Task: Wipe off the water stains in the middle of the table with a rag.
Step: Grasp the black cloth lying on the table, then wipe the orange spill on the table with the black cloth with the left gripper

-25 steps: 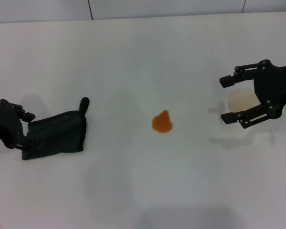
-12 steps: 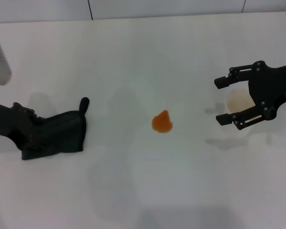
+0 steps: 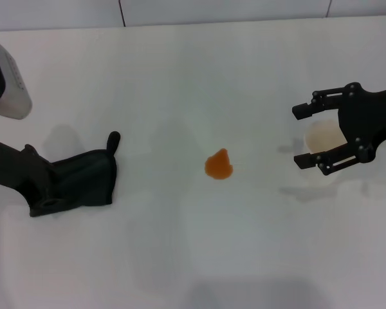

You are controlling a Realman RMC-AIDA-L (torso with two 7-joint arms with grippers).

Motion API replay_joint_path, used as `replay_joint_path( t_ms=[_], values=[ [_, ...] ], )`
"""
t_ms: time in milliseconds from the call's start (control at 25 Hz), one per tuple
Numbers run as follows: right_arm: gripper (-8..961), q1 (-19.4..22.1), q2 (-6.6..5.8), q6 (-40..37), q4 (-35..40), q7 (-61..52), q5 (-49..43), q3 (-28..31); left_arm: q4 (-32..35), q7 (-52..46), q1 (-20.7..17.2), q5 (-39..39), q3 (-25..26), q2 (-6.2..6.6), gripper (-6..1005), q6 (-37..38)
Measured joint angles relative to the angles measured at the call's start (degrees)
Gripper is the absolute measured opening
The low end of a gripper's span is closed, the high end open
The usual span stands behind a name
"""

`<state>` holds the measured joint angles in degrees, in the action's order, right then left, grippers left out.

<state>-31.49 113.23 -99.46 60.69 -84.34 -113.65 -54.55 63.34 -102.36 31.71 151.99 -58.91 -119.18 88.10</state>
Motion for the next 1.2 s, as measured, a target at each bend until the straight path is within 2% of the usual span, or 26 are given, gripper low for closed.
replay_joint_path(
  t_ms=[160,360,600,1040,1200],
  values=[
    [861,0.02,-0.02,0.03,-0.14,0.10,0.00,-0.02,-0.22,-0.64,0.19,0.03,-0.16,0.00,402,-0.04],
    [861,0.03,-0.03,0.02,-0.13,0.13,0.04,-0.05,-0.37,-0.73,0.29,-0.15,-0.15,0.00,162,-0.05],
    [862,-0.05,0.39,0.06,-0.14,0.14,0.42,-0.03,-0.42,-2.38,1.73,-0.55,-0.15,-0.11,96,-0.71],
    [862,-0.57,0.68,0.07,-0.14,-0.34,0.48,-0.20,-0.48,-9.19,6.35,-4.09,-0.56,-0.34,96,-0.65],
    [858,-0.66,0.68,-0.19,0.00,-0.56,0.51,-0.06,-0.51,-12.25,6.51,-5.66,-4.77,-0.44,95,-5.25]
  ],
)
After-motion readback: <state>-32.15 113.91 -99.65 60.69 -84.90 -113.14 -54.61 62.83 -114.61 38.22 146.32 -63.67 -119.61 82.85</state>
